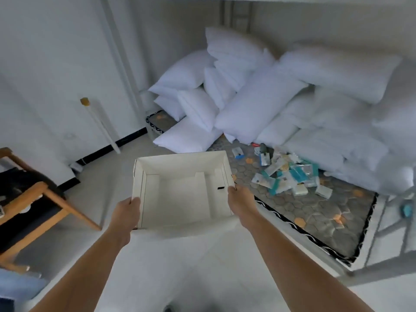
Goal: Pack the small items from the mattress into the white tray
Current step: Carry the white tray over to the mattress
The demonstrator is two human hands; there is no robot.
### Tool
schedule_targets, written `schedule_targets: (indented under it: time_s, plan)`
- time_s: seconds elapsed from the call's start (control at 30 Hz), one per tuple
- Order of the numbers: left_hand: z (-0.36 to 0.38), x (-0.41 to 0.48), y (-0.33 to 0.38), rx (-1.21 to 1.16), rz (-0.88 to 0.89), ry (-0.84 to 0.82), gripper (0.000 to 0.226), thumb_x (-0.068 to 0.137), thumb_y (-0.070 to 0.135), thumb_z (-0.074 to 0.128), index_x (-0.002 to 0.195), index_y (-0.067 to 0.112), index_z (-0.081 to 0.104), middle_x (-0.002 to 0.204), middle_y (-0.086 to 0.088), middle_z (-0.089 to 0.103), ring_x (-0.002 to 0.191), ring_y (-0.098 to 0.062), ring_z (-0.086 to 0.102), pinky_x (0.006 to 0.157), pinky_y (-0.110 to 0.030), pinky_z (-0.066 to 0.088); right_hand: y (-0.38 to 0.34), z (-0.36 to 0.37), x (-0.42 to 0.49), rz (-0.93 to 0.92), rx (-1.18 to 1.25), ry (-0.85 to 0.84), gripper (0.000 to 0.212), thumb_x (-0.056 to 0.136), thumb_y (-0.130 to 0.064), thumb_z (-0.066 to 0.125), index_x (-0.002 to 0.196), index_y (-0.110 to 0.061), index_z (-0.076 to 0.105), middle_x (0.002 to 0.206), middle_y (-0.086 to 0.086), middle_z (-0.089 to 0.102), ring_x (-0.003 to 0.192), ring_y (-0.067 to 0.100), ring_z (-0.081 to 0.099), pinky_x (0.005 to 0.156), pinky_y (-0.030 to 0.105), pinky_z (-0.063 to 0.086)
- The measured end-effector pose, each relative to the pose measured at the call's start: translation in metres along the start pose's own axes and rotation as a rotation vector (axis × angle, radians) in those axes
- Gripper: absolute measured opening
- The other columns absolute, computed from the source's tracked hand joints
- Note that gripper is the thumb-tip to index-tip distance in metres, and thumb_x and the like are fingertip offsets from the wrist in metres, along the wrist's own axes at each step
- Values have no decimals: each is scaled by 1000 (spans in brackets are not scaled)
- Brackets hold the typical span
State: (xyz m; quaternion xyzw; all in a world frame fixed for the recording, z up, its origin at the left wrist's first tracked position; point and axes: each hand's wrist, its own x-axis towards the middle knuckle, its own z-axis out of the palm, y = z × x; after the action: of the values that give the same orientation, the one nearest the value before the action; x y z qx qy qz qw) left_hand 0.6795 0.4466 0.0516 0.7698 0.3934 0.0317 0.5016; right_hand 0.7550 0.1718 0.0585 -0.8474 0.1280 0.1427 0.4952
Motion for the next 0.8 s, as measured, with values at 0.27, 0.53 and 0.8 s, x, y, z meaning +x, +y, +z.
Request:
schedule_targets:
  time_s: [0.27, 0.53, 0.8]
  plan:
    - [39, 93, 46, 147, 153, -307, 26, 101, 28, 43, 81, 13, 50, 79, -6, 43, 73, -22, 38, 62, -30, 31, 17, 28, 17, 241, 130, 275, 30, 100, -16, 36, 72, -12, 44, 70, 2, 46, 65, 20, 43, 64, 34, 35]
    - [157, 96, 42, 350, 282, -523, 35, 104, 34, 38, 76, 13, 44, 75, -4, 39, 67, -21, 36, 57, -31, 28, 121, 9, 41, 398, 232, 471, 35, 101, -20, 38, 68, -15, 45, 67, 2, 49, 68, 24, 47, 56, 33, 32]
    - [316, 79, 6, 546, 324, -655, 36, 105, 29, 37, 73, 13, 36, 69, -4, 37, 64, -21, 34, 54, -29, 28, 255, -30, 88, 574, 259, 543, 33, 101, -21, 39, 78, -7, 57, 70, 5, 54, 73, 27, 52, 62, 34, 37]
